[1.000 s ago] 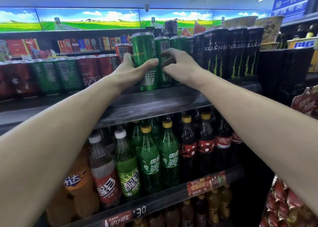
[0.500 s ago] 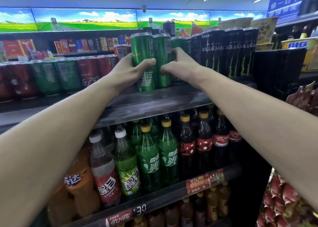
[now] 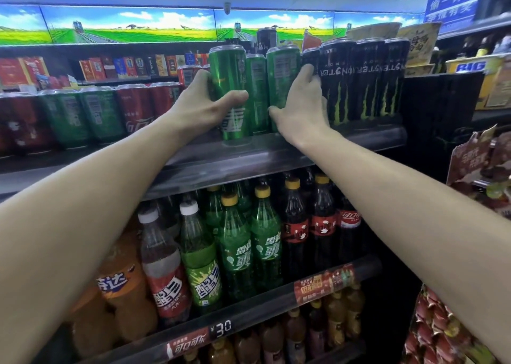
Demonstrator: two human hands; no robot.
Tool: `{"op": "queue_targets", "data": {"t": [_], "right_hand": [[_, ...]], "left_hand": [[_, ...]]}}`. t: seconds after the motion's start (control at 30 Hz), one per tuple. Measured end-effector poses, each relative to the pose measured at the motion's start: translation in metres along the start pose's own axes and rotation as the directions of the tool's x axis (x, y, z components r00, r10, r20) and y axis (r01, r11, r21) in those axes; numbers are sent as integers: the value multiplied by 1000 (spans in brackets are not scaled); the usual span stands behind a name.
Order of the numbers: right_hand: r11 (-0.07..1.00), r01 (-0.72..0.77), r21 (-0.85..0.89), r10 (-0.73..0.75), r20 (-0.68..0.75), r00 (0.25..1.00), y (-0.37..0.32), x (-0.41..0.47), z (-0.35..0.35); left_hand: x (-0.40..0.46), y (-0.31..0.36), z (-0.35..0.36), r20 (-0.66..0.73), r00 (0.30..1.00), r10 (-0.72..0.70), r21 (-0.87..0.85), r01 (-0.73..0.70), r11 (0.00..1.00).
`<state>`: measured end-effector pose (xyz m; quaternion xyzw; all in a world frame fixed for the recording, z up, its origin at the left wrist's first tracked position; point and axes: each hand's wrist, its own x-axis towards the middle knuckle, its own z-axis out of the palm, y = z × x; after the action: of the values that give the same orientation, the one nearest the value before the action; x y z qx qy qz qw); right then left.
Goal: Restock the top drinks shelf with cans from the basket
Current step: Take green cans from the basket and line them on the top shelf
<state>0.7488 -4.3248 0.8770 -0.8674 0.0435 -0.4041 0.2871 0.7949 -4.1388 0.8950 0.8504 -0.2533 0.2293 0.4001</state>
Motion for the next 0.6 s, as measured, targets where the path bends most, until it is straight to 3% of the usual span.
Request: {"op": "queue_targets", "data": {"t": [0.17, 0.43, 0.6], "right_hand": [[999, 8, -35, -9, -38, 999, -6, -3, 0], [998, 49, -34, -47, 50, 998, 8, -7, -6], [996, 69, -62, -65, 72, 995, 10, -12, -6]], "left_hand": [[-4, 6, 2, 7, 1000, -13, -56, 13, 998], [-1, 19, 13, 30, 1000, -3, 182, -3, 983], [7, 30, 24, 10, 998, -64, 227, 60, 972]]}}
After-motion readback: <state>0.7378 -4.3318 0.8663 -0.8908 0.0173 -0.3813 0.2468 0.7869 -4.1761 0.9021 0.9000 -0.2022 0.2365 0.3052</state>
